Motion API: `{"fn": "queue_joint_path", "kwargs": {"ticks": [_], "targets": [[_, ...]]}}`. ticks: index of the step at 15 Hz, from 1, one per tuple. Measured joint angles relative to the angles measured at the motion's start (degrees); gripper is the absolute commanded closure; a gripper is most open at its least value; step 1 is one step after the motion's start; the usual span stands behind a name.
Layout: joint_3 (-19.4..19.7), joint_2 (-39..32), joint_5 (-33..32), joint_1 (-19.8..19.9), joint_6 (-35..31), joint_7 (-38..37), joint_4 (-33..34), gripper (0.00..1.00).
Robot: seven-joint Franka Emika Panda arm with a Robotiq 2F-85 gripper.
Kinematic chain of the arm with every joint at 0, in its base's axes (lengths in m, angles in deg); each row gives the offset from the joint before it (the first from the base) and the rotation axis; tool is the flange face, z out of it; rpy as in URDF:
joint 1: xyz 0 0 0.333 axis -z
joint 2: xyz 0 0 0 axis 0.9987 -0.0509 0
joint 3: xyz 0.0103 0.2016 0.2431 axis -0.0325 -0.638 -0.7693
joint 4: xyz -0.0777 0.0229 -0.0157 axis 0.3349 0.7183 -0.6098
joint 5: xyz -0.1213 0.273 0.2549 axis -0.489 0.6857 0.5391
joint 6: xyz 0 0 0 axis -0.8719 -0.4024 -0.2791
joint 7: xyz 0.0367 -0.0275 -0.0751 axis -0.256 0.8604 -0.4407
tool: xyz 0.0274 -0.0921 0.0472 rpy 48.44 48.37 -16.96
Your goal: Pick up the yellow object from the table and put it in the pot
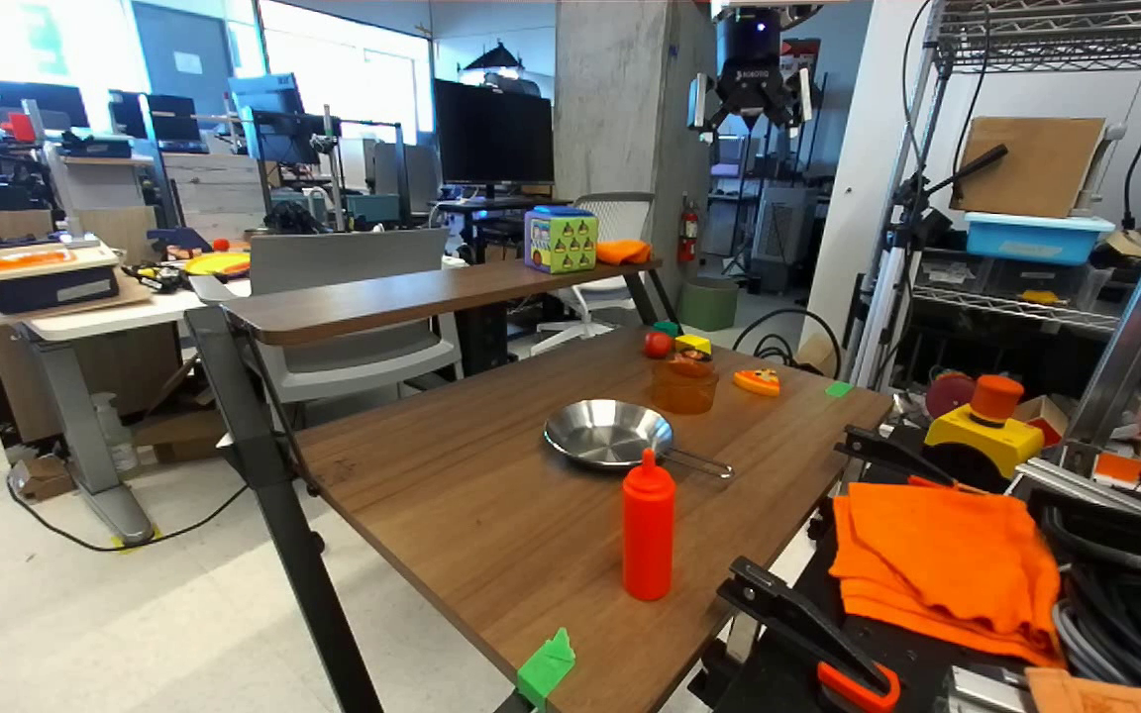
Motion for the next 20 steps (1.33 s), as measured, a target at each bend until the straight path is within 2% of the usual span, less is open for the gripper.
{"fn": "queue_joint_path", "kwargs": {"ticks": [20], "targets": [[0.0,0.0,1.4,0.2,0.2,0.0,0.0,0.0]]}}
